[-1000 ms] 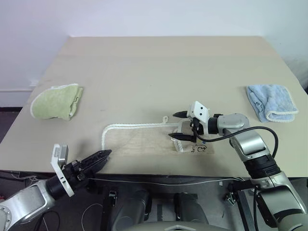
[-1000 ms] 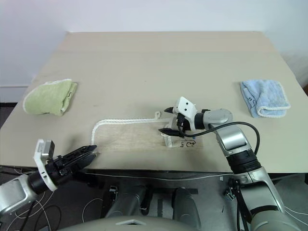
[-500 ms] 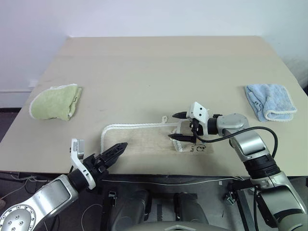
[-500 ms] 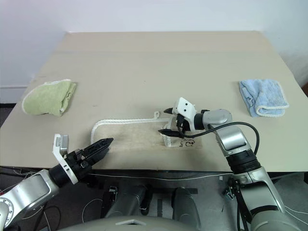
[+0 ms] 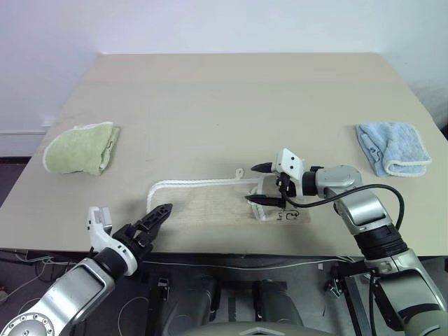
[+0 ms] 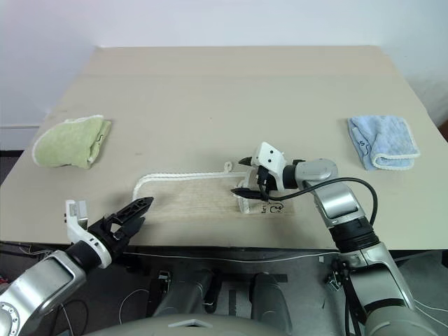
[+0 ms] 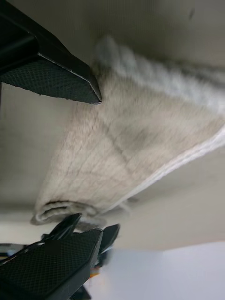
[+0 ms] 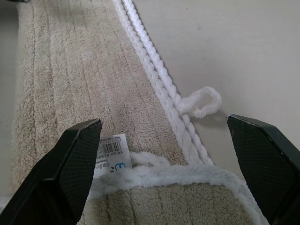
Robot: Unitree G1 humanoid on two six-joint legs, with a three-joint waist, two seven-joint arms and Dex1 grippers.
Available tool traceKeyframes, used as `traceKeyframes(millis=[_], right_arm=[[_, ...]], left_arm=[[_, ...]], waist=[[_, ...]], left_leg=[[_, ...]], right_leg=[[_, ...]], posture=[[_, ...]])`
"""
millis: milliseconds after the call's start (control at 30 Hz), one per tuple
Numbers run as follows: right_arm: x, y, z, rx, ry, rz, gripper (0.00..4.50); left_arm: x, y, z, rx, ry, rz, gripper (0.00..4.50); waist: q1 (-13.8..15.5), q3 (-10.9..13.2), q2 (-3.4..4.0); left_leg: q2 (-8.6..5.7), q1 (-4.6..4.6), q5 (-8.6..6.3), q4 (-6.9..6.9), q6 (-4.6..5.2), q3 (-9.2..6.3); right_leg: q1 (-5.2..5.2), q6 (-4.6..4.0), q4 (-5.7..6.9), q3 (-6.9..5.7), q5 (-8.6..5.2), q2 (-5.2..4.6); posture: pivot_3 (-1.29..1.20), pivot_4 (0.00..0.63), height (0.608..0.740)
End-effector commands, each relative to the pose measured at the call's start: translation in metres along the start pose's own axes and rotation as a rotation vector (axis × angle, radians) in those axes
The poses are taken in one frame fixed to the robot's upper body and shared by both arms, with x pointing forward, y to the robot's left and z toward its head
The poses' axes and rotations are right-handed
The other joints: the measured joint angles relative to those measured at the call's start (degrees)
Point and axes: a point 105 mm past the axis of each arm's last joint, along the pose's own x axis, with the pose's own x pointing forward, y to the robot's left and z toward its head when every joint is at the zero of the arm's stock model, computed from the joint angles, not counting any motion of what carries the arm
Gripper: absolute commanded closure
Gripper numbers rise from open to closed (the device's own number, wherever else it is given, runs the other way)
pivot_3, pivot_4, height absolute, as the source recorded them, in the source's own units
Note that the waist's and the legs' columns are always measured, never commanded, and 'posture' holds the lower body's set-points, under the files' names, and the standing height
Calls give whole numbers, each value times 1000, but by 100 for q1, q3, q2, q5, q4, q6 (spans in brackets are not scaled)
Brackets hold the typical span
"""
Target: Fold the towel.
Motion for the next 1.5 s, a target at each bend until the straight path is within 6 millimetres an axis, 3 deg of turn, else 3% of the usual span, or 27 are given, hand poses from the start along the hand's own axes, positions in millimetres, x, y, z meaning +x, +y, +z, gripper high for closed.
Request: traceKeyframes(millis=[33, 367, 833, 1000, 1167, 1267, 1500], right_arm=[[2, -2, 13, -44, -38, 6, 0], [4, -2, 12, -56, -34, 12, 0], [2, -1, 20, -64, -42, 23, 0], [3, -1, 20, -70, -39, 22, 0], [4, -1, 20, -77, -39, 20, 0], [4, -2, 20, -79, -37, 18, 0], [2, -1, 16, -77, -29, 8, 0]], left_arm=[[-11, -8, 3, 31, -25, -9, 33], [-13, -9, 9, 25, -67, -8, 33], [-11, 19, 17, -23, -74, 125, 33], [-7, 19, 26, -24, -91, 114, 33], [3, 11, 21, -24, -54, 54, 33], [7, 7, 8, -33, -8, 30, 33], [5, 16, 9, -57, -9, 48, 33]], waist=[[-2, 0, 0], [1, 2, -4], [7, 3, -5], [3, 3, -5], [4, 2, -6], [0, 2, -6], [1, 2, -6]], left_leg=[[0, 0, 0, 0, 0, 0], [1, 0, 0, 1, 0, 1], [1, 1, 0, 2, 0, 1], [1, 5, 0, 3, 0, 1], [1, 4, 0, 6, 0, 1], [1, 4, 1, 7, -1, 1], [2, 5, 1, 7, -1, 1]], right_leg=[[0, 0, 0, 0, 0, 0], [2, -1, -2, 0, 0, 0], [1, 0, 0, 0, 0, 3], [3, 0, 2, 0, 0, 3], [3, 1, 1, 0, 0, 4], [3, 1, 2, 0, 1, 4], [3, 1, 4, 1, 1, 5]], posture=[[0, 150, 740], [0, 150, 740], [0, 150, 740], [0, 150, 740], [0, 150, 740], [0, 150, 740], [0, 150, 740]])
